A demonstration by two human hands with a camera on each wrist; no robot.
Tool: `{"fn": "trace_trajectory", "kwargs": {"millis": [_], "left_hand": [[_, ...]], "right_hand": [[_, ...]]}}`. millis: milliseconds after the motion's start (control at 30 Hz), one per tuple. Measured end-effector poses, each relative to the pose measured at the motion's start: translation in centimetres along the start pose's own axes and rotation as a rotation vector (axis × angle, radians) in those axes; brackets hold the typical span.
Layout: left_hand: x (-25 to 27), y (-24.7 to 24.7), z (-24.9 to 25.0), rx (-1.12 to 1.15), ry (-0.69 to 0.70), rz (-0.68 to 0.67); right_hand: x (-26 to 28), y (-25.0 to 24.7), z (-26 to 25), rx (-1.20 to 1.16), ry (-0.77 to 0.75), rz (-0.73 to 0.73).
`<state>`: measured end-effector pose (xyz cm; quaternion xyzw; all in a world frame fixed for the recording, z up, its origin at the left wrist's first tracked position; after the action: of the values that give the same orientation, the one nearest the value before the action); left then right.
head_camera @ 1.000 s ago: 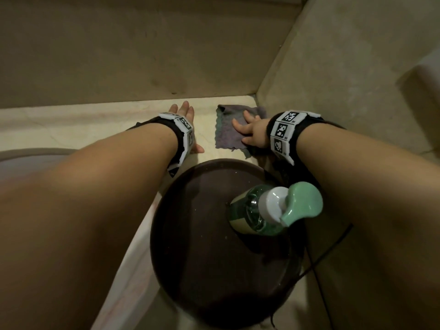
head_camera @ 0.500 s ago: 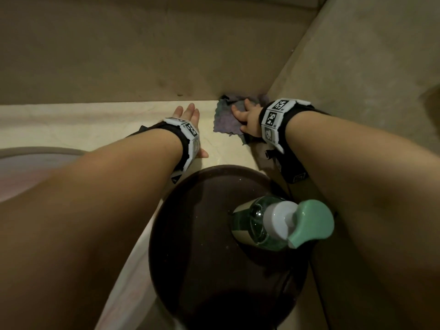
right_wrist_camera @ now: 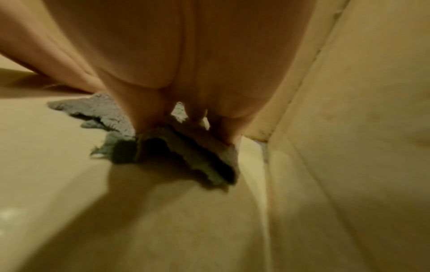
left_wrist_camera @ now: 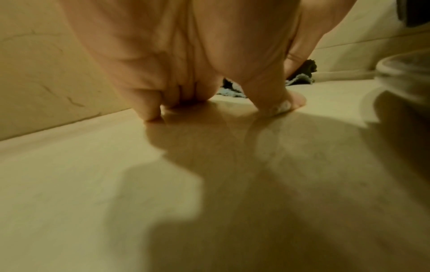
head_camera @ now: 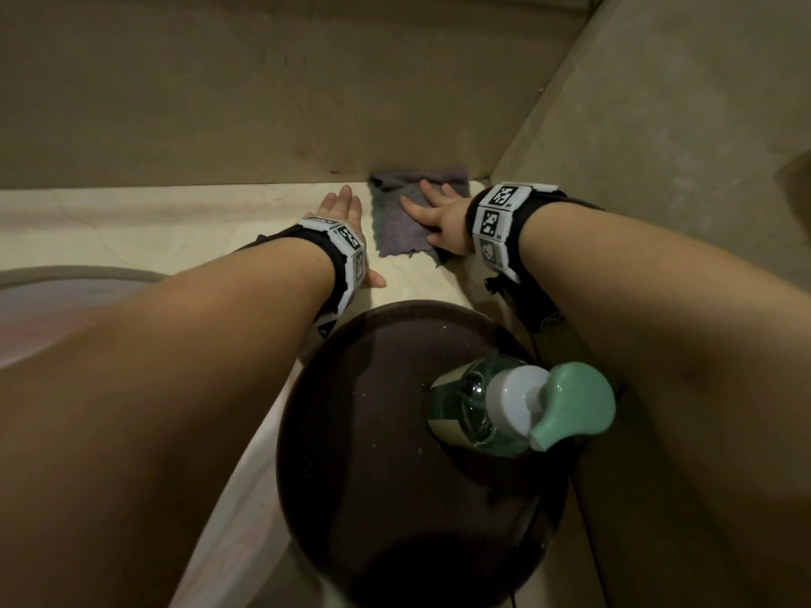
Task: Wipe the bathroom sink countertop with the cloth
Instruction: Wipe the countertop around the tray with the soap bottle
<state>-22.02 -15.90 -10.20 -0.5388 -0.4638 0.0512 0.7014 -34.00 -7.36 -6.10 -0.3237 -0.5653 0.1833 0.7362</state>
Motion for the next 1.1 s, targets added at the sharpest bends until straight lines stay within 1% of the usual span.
{"fn": "trace_trajectory", "kwargs": {"millis": [133, 233, 333, 467, 633, 833, 967, 1033, 1100], "left_hand": [[-0.1, 0.2, 0.0, -0.008, 0.01, 0.019], [-0.2, 0.3, 0.0, -0.004, 0.012, 0.03], [-0.2, 0.3, -0.1, -0.002, 0.014, 0.033], [-0.2, 0.2, -0.1, -0.015, 0.015, 0.018], [0.0, 0.2, -0.2, -0.005, 0.028, 0.019], [-0.1, 0.3, -0.2, 0.005, 0.043, 0.012], [-0.4, 0.5, -0.3, -0.001, 0.051, 0.025], [-0.6, 0.5, -0.3, -0.003, 0.048, 0.026], [-0.7, 0.5, -0.3, -0.002, 0.047, 0.024]], "right_hand": [[0.2, 1.2, 2.0, -0.05, 0.156, 0.018], [-0.1, 1.3, 2.0, -0.016, 0.184, 0.029], [0.1, 1.4, 1.6, 0.005, 0.207, -0.006], [1.4, 2.0, 1.8, -0.006, 0.183, -0.081], [3.5, 2.1, 1.1, 0.084, 0.169, -0.188], [4.1, 2.5, 1.1, 0.146, 0.147, -0.22], [3.4, 1.6, 1.1, 0.169, 0.157, -0.195], [2.8, 0.7, 1.1, 0.188, 0.123, -0.192], [1.9, -0.1, 1.2, 0.272, 0.083, -0.222]]}}
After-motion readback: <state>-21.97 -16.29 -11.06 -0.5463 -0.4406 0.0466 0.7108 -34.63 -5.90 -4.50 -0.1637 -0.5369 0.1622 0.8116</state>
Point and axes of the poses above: each hand's wrist, its own x-axis away from the middle knuckle, its own y-axis out of the palm, z = x × y, the point moved 1 cm from there along -x, towards the middle knuckle, and after that the axes turned 4 degrees about -y, right-handed, at the moved point
